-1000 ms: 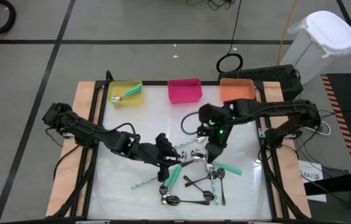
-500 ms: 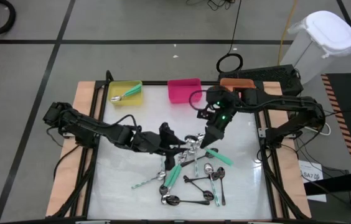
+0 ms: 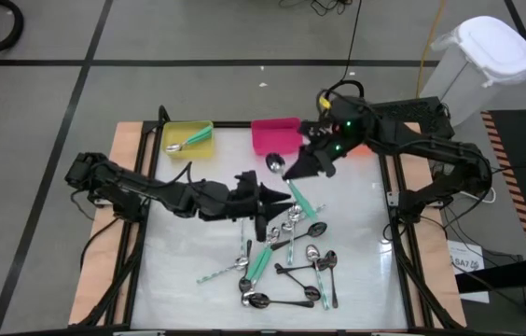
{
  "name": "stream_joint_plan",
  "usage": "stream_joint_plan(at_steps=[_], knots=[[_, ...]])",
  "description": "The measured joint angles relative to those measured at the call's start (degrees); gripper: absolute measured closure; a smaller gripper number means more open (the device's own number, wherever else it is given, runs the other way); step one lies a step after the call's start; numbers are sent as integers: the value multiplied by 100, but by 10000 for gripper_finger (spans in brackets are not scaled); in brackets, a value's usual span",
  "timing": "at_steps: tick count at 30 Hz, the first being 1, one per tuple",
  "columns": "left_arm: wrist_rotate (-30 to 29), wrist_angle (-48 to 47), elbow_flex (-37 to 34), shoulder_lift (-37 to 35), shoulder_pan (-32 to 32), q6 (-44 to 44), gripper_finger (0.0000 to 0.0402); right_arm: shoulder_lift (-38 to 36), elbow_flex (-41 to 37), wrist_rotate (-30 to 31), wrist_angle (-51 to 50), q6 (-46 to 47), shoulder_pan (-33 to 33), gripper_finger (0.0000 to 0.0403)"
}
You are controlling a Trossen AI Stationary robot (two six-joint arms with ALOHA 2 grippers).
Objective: Sort silverware by color (type)
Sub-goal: Put the light green spoon into the yellow bin
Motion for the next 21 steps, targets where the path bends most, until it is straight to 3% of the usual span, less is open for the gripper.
stream_joint_plan(at_steps=[9, 21], knots=[[42, 316, 0, -2, 271, -407, 283, 8, -2, 162, 438, -88, -420, 403], [89, 437, 1, -4, 452, -1024, 283, 15, -2, 684, 439, -501, -466, 403]])
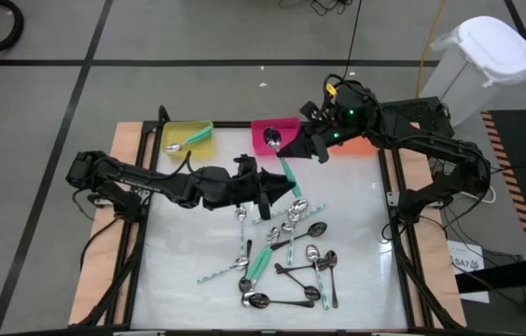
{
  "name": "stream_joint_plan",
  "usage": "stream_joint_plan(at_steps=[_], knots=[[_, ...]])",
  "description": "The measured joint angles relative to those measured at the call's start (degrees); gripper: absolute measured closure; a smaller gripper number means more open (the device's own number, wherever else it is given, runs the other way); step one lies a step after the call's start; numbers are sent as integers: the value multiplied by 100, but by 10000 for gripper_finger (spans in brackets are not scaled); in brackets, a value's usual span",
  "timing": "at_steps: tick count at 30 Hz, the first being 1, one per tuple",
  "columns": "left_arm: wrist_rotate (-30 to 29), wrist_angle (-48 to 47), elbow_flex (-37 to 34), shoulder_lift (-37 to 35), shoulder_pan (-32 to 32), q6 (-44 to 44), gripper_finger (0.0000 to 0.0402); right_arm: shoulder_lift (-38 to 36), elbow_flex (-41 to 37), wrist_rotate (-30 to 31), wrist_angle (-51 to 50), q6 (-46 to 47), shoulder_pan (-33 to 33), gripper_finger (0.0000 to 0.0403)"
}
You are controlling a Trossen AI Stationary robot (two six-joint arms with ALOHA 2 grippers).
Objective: Sort silverware by color (type)
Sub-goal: Put the light green spoon into the yellow bin
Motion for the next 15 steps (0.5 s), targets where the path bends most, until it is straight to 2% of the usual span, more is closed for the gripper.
stream_joint_plan(at_steps=[8, 13, 15], knots=[[-22, -13, 1, 0, 67, -305, 289, -2, 0, 248, 1, -105, 2, 403], [-26, -32, 0, 0, 75, -107, 364, -5, 0, 314, 55, -127, 9, 403], [-25, -22, 1, 0, 75, -102, 371, -9, 0, 325, 91, -138, 26, 403]])
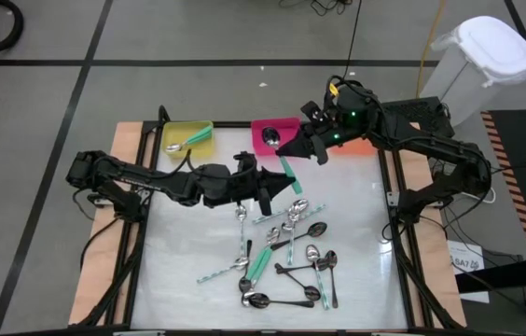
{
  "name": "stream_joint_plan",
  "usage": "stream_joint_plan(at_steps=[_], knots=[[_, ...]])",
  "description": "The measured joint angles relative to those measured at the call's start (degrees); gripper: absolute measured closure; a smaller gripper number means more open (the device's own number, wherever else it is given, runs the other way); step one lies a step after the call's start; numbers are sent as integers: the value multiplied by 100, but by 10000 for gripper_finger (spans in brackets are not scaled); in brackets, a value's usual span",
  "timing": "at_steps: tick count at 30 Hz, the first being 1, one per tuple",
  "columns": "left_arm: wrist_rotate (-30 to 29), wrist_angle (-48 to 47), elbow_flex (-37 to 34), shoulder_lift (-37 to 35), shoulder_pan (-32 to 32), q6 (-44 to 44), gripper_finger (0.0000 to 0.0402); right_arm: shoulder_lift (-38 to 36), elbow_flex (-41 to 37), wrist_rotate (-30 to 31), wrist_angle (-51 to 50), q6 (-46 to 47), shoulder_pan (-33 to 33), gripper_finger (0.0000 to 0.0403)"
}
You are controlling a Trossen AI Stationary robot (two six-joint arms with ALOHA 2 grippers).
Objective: Sort silverware by color (type)
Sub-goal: Put the light green spoon into the yellow bin
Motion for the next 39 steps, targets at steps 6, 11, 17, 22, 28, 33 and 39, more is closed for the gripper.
stream_joint_plan(at_steps=[6, 11, 17, 22, 28, 33, 39], knots=[[57, 68, 0, 0, 34, -194, 319, 8, -4, 111, 151, -3, 101, 403], [111, 304, 0, 0, 26, -429, 223, 11, -4, 344, 248, -22, 164, 403], [110, 297, 0, 0, 26, -763, 158, 13, -4, 360, 244, -22, 162, 403], [329, 289, 0, 0, 53, -1096, 124, 13, -4, 343, 244, -12, 163, 403], [268, 31, 2, 0, 66, -1388, 75, 13, -6, 335, 244, 12, 164, 403], [140, 5, 2, 0, 63, -1340, 82, 13, -4, 324, 244, 37, 164, 403], [124, -68, 2, 0, 63, -1305, 186, 13, -4, 322, 244, 37, 164, 403]])
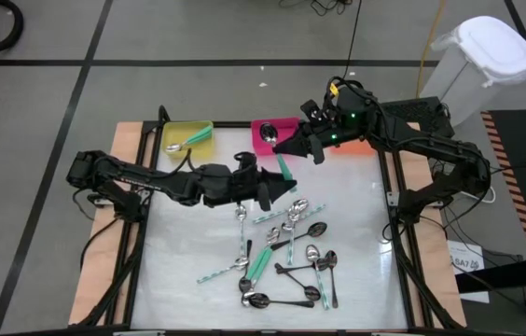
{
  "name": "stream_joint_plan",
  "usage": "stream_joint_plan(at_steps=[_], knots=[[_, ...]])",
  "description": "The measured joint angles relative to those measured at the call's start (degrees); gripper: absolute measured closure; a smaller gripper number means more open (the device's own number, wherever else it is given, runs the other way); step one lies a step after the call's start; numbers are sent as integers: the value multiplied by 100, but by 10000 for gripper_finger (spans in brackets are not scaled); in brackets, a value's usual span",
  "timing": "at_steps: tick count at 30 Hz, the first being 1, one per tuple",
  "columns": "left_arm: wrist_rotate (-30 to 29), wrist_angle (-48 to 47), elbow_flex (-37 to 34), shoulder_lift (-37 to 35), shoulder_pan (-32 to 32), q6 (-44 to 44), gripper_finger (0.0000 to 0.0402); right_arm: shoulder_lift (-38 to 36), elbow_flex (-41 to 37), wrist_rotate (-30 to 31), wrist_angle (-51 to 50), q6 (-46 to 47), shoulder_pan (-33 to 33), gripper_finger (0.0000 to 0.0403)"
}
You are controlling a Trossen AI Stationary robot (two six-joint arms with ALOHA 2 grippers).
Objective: Sort silverware by color (type)
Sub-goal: Put the light green spoon into the yellow bin
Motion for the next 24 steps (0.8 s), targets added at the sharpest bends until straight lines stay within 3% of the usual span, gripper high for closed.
stream_joint_plan(at_steps=[7, 14, 24], knots=[[-2, -223, 0, 0, -22, 21, 357, 0, -1, 5, -32, 70, 0, 403], [-2, -232, 2, 0, -20, 65, 359, 0, -2, 41, -15, 243, 0, 372], [-116, 642, 0, 2, 64, -137, 359, -625, -2, 650, -238, -240, 0, 237]])
